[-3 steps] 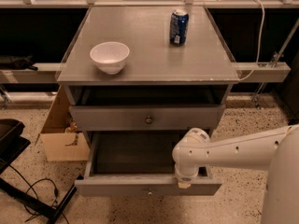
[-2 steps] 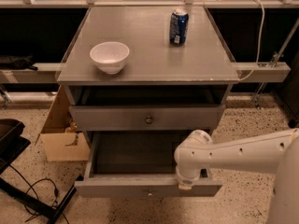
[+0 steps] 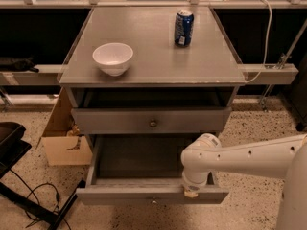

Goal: Open middle drawer

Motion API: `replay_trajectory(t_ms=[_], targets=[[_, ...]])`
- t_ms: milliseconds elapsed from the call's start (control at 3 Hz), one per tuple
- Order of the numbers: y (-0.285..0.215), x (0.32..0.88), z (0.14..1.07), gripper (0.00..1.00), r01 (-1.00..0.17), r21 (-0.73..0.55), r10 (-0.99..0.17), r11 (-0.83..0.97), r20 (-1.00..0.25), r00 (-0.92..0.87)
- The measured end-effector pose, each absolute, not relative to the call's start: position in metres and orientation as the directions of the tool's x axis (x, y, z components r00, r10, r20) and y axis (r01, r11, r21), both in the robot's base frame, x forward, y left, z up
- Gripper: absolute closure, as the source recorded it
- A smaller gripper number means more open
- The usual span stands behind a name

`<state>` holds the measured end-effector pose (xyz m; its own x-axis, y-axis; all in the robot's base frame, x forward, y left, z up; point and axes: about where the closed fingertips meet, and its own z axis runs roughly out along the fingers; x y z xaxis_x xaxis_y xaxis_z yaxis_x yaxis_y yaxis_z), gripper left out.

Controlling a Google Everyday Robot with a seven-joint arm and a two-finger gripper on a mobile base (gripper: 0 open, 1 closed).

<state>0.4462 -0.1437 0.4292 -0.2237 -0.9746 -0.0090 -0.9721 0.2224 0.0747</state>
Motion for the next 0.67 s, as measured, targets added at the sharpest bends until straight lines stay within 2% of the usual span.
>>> replay_trajectory(t_ms=[667], targets=[[-0.1410,0.4488,0.4309,1.00,-0.972,0.075,-0.975,0.223,-0.009,-0.224]])
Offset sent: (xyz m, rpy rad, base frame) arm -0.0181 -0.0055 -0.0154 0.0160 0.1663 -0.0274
